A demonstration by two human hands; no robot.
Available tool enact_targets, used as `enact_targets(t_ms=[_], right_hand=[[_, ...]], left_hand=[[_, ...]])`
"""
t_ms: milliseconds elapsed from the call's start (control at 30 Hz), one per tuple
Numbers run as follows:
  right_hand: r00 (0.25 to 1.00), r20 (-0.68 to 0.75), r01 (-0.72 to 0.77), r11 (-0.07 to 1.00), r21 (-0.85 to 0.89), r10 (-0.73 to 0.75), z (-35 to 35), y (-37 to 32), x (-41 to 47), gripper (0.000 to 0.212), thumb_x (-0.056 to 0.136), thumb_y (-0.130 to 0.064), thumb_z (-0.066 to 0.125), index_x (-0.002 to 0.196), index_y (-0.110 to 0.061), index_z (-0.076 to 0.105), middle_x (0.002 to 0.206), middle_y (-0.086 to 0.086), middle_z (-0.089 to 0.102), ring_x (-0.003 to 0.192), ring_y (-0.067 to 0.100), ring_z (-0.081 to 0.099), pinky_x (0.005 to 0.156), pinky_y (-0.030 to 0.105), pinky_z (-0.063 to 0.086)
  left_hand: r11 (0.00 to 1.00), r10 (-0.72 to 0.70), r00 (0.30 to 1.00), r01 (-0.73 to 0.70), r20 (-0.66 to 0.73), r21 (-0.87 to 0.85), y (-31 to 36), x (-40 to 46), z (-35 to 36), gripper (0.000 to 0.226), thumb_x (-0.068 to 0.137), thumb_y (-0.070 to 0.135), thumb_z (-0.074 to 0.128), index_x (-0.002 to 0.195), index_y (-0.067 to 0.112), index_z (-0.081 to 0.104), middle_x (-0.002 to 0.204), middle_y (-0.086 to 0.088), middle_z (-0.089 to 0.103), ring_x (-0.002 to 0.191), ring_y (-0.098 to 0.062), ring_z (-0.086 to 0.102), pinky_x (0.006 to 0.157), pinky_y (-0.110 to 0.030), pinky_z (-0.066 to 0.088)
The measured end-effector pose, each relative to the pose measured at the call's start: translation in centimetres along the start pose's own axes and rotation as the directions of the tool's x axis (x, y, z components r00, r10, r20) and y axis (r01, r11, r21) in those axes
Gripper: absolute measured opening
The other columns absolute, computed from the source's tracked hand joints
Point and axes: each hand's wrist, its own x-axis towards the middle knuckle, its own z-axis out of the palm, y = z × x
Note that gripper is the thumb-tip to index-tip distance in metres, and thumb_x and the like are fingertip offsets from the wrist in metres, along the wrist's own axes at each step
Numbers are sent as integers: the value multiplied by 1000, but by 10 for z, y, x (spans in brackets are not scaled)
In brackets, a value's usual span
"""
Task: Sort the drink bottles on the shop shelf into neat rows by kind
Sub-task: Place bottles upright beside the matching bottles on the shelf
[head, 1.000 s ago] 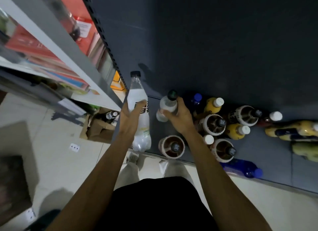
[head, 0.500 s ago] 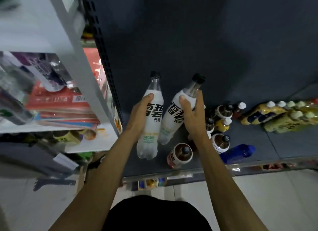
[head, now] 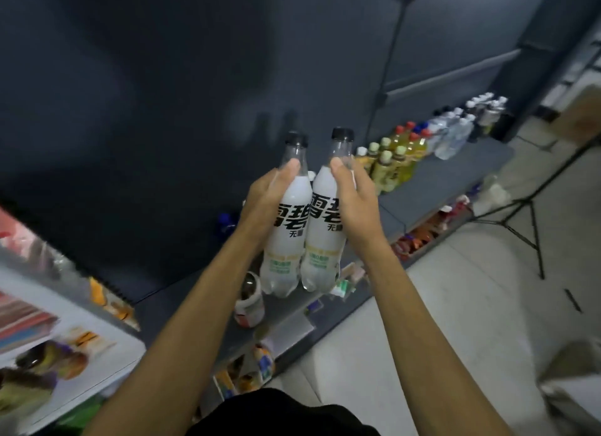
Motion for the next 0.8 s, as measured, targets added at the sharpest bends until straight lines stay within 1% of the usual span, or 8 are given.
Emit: enact_targets(t_ms=[133,200,267,333,400,533,667,800], right_hand=[[990,-141,8,1000,-22,-11,-94,-17,-10,32,100,-42,45,93,-16,63,93,-7,65,90,6,60,86,26,47],[976,-218,-9,1000,-25,4,-139,-24,-16,36,101,-40,45,85,-11,60,83,-4,60,81,7,57,79,25,46],[953,-301,-41,998,-38,28,-183,-29,-20,35,99,-44,46,80,-18,61,79,-7,61,78,7,58,79,28,47],[925,-378,-59,998,-35,41,-224,-30,-22,35,95,-51,49,81,-21,62,82,-2,66,81,14,62,84,39,50],[892,-448,-67,998,-9,56,-259,-28,-26,45,90,-54,51,88,-11,63,91,12,68,85,23,64,87,46,50],[837,-545,-50,998,26,56,-311,-21,-36,61,89,-57,50,95,4,55,90,25,61,80,20,58,80,42,49],[815,-577,-78,997,-11,57,-344,-3,-39,55,96,-49,47,92,6,54,80,10,58,75,17,56,73,33,46],[805,-587,-146,987,-59,84,-379,20,-19,46,97,-46,47,84,-3,58,77,3,57,73,13,54,73,31,44]], left_hand=[[999,40,995,-42,91,18,9,8,94,55,76,57,62,97,8,70,98,-17,71,93,-35,68,91,-56,50],[998,61,986,-61,154,-4,9,7,140,47,86,50,59,101,7,70,102,-16,72,96,-32,68,93,-54,49],[998,49,976,-38,212,-55,7,5,184,36,93,43,54,98,14,74,99,-12,73,96,-28,68,93,-48,50],[997,18,968,2,252,-81,5,3,222,30,95,39,54,86,19,75,90,-7,74,88,-23,69,87,-42,51],[997,9,958,15,287,-80,3,2,254,32,94,39,54,78,18,71,80,-6,71,77,-22,66,79,-39,49],[988,-98,917,137,386,-74,-6,8,307,46,78,55,59,72,11,69,69,-13,66,60,-27,61,64,-34,50],[995,-94,890,92,446,27,-26,19,343,51,75,61,60,71,11,72,75,-17,69,68,-29,64,74,-47,52],[996,-91,870,68,485,65,-52,47,382,67,73,64,59,82,-2,67,88,-32,66,73,-28,62,79,-52,51]])
